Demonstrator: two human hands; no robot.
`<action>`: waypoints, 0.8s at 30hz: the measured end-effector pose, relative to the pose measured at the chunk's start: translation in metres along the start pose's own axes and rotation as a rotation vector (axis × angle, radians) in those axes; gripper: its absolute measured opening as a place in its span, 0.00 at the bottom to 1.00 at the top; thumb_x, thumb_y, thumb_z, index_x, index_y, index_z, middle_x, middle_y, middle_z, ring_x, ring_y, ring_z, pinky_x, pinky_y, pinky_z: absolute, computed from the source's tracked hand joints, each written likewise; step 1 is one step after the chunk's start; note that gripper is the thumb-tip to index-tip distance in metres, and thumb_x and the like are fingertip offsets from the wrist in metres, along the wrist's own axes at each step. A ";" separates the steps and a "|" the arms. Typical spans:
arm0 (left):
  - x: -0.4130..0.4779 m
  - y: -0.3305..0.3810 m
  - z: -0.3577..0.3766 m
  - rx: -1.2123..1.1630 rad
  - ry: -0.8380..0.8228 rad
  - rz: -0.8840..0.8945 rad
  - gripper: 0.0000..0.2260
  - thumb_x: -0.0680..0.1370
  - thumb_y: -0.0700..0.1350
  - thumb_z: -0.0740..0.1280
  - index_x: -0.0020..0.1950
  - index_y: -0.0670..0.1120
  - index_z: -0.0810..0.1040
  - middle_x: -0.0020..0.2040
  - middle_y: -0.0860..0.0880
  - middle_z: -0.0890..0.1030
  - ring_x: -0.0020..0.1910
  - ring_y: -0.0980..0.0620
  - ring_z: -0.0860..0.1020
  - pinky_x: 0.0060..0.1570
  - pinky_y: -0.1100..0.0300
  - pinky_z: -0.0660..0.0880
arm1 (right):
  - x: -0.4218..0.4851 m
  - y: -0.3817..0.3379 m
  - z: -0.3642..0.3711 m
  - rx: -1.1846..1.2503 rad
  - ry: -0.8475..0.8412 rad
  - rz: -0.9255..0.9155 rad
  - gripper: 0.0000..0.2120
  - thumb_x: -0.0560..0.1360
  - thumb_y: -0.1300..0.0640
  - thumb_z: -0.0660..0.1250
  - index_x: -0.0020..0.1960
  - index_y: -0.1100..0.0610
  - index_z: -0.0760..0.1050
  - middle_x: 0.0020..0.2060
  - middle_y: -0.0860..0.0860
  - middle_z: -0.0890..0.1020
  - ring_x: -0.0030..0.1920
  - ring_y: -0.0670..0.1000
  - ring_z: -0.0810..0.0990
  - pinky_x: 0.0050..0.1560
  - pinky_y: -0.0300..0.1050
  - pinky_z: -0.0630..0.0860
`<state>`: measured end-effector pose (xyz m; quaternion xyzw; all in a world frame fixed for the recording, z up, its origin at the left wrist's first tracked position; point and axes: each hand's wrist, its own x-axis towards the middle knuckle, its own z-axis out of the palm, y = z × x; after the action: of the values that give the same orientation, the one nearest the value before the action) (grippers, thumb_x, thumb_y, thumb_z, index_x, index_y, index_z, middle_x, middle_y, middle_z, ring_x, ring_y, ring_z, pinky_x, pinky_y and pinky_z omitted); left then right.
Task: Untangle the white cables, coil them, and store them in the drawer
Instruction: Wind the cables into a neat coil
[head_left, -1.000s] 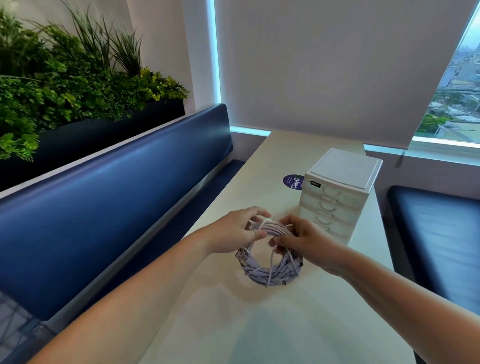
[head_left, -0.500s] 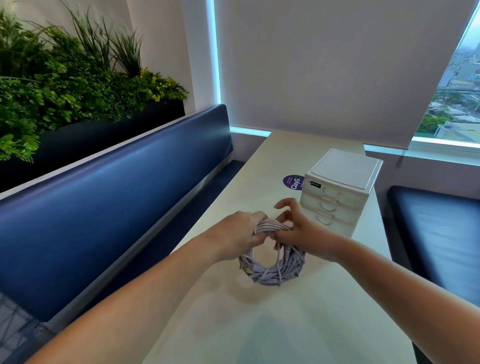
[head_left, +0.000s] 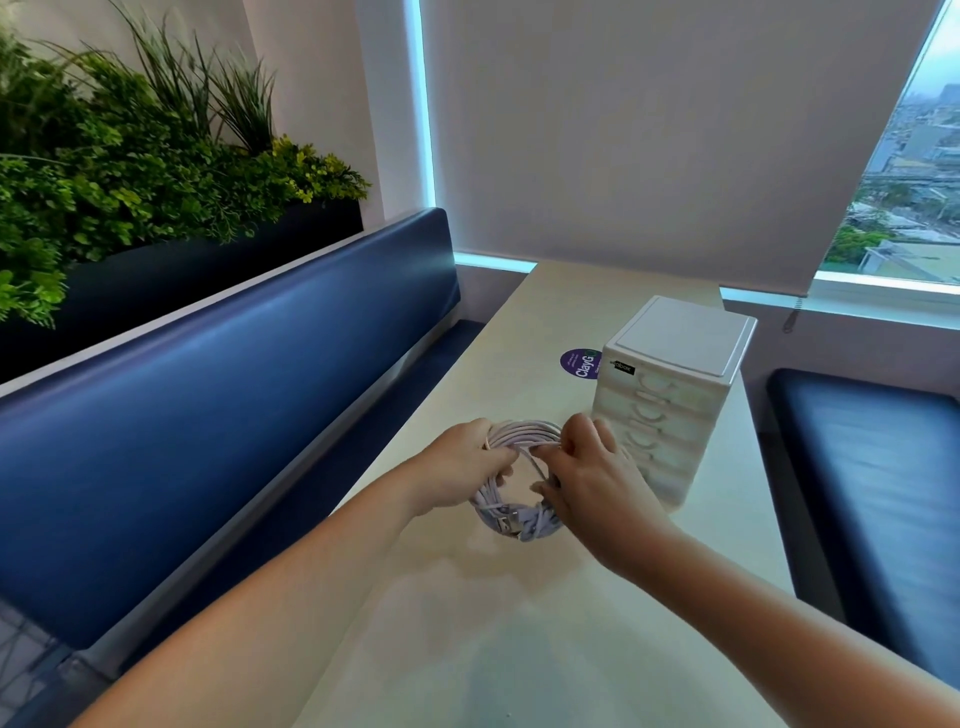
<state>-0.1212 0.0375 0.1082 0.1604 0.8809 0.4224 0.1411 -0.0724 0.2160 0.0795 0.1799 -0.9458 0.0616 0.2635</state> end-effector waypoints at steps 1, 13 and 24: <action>-0.002 0.002 0.001 -0.097 -0.041 -0.005 0.07 0.82 0.47 0.62 0.56 0.45 0.75 0.42 0.51 0.79 0.39 0.55 0.76 0.38 0.62 0.73 | 0.001 -0.001 0.002 0.028 -0.010 0.031 0.13 0.67 0.52 0.75 0.47 0.56 0.78 0.44 0.54 0.69 0.43 0.58 0.72 0.38 0.51 0.76; 0.000 0.000 0.004 -0.141 -0.083 -0.005 0.09 0.81 0.48 0.65 0.57 0.43 0.74 0.41 0.50 0.78 0.36 0.55 0.77 0.39 0.60 0.76 | 0.016 0.003 -0.010 0.554 -0.434 0.335 0.14 0.80 0.49 0.58 0.38 0.48 0.74 0.46 0.49 0.66 0.53 0.51 0.66 0.53 0.42 0.63; 0.006 -0.006 0.007 0.052 -0.004 -0.001 0.15 0.81 0.51 0.64 0.54 0.39 0.73 0.35 0.48 0.76 0.31 0.53 0.74 0.36 0.59 0.73 | 0.028 0.015 -0.023 0.426 -0.564 0.231 0.17 0.82 0.52 0.55 0.35 0.49 0.67 0.41 0.49 0.70 0.43 0.50 0.71 0.37 0.33 0.63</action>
<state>-0.1254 0.0412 0.0984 0.1643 0.8915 0.3988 0.1388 -0.0890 0.2261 0.1132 0.1325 -0.9612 0.2343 -0.0598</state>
